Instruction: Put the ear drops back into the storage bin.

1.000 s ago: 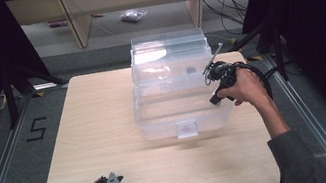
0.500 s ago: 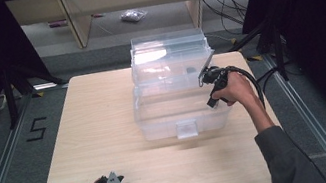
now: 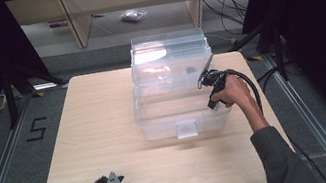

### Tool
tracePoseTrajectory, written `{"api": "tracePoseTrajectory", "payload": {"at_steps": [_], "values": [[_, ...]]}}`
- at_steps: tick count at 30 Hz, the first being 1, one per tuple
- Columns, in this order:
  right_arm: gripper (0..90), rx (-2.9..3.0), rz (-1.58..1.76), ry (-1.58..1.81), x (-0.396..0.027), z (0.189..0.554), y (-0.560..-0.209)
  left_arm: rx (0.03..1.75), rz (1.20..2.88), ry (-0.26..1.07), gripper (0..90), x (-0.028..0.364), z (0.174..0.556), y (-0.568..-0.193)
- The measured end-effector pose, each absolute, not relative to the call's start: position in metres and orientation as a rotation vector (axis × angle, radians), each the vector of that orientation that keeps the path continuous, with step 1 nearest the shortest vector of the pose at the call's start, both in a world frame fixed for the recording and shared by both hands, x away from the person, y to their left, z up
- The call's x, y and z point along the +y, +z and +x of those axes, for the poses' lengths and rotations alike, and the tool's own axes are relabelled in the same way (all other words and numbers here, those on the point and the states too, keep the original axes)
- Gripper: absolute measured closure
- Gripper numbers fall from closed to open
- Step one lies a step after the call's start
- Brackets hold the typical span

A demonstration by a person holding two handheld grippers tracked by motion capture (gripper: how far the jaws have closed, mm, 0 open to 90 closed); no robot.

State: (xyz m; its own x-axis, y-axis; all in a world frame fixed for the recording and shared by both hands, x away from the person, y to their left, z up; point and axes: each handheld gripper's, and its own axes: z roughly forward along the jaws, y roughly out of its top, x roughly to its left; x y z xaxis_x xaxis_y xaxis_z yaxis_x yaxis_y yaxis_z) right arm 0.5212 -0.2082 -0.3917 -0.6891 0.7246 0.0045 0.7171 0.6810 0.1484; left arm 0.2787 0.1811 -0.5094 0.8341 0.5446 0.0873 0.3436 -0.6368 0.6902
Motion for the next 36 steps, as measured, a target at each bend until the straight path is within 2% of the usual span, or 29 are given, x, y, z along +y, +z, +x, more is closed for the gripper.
{"api": "tracePoseTrajectory", "payload": {"at_steps": [36], "values": [[60.2,2.840,1.292,0.145,-0.200,0.531,-0.428,0.664,2.307,0.370,16.7,0.181,0.278,-0.510]]}}
